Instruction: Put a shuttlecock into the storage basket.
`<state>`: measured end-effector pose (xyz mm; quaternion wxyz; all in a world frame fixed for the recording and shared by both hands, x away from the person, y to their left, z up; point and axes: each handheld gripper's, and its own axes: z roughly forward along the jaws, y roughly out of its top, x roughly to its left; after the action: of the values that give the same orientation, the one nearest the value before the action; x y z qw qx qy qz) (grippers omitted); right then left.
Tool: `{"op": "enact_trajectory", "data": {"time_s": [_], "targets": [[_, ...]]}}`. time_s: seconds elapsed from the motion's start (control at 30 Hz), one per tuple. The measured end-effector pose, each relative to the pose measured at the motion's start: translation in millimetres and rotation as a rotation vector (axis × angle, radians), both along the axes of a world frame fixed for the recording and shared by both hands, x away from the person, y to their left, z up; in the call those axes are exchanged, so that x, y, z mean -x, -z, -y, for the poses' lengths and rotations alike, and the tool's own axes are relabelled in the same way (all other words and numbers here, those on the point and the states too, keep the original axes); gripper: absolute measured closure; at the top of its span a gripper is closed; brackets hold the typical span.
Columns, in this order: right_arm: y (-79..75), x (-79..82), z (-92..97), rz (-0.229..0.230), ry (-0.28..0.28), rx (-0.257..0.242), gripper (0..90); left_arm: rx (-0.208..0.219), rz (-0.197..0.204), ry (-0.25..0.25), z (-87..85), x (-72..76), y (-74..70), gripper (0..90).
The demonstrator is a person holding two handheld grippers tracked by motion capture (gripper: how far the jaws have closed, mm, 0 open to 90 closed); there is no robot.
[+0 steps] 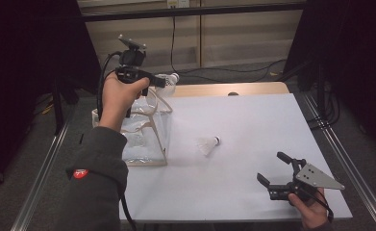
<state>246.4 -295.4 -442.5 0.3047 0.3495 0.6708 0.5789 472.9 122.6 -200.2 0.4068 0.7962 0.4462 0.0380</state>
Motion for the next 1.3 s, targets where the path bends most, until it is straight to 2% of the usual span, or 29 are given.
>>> {"op": "enact_trajectory", "data": {"time_s": [0.57, 0.73, 1.3], "targets": [[0.0, 0.0, 0.2, 0.004, 0.002, 0.001, 1.6, -0.009, 0.009, -0.051, -14.7, -2.8, -1.9, 89.9], [-0.1, 0.0, 0.0, 0.0, -0.002, 0.0, 1.6, -0.01, 0.01, -0.082, -21.9, -3.6, -1.7, 89.8], [0.1, -0.1, -0.5, 0.003, -0.001, 0.006, 1.6, -0.016, 0.011, -0.142, -43.3, -4.9, 5.2, 89.8]]}}
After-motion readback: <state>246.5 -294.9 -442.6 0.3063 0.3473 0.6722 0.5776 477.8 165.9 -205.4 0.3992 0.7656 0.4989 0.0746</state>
